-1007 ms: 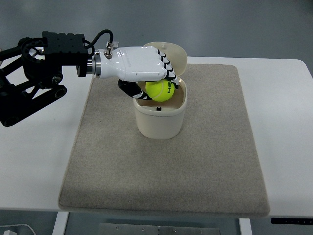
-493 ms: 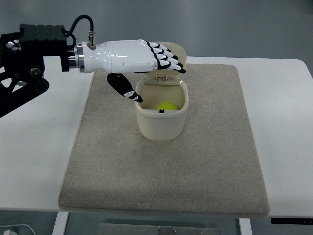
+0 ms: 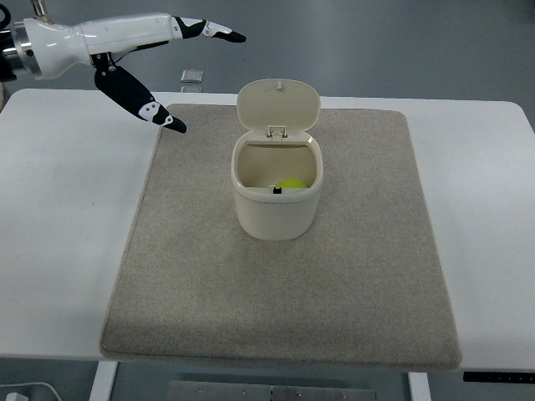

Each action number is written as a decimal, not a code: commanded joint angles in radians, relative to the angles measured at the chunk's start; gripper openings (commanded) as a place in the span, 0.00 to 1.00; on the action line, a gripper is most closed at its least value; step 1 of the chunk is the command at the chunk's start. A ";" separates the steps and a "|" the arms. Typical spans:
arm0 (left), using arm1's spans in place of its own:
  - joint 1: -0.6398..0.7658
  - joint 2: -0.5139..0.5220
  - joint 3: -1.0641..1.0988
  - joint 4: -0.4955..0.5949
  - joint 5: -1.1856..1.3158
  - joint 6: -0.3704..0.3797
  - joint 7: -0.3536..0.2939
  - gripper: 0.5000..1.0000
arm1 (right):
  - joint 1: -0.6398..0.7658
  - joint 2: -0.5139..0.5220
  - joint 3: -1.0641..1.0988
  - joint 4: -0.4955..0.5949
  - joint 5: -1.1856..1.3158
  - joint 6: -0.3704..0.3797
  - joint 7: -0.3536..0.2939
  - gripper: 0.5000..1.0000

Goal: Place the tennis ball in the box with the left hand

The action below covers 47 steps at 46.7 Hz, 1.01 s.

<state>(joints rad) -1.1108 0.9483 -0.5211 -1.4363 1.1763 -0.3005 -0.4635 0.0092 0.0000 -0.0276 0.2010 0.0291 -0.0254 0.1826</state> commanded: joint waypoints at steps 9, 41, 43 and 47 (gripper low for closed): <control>0.045 0.010 0.001 0.089 -0.197 0.000 0.000 0.98 | 0.000 0.000 0.000 0.000 0.000 -0.001 0.000 0.88; 0.109 -0.029 0.078 0.227 -0.535 -0.046 0.017 0.98 | 0.000 0.000 0.000 0.000 0.000 -0.001 0.000 0.88; 0.118 -0.034 0.087 0.243 -0.547 -0.049 0.019 0.98 | 0.000 0.000 0.000 0.000 0.000 -0.001 0.000 0.88; 0.141 -0.065 0.088 0.275 -0.584 -0.071 0.029 0.98 | 0.000 0.000 0.000 0.000 0.000 0.001 0.000 0.88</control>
<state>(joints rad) -0.9844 0.9023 -0.4342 -1.1809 0.6170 -0.3552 -0.4439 0.0095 0.0000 -0.0276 0.2010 0.0291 -0.0256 0.1825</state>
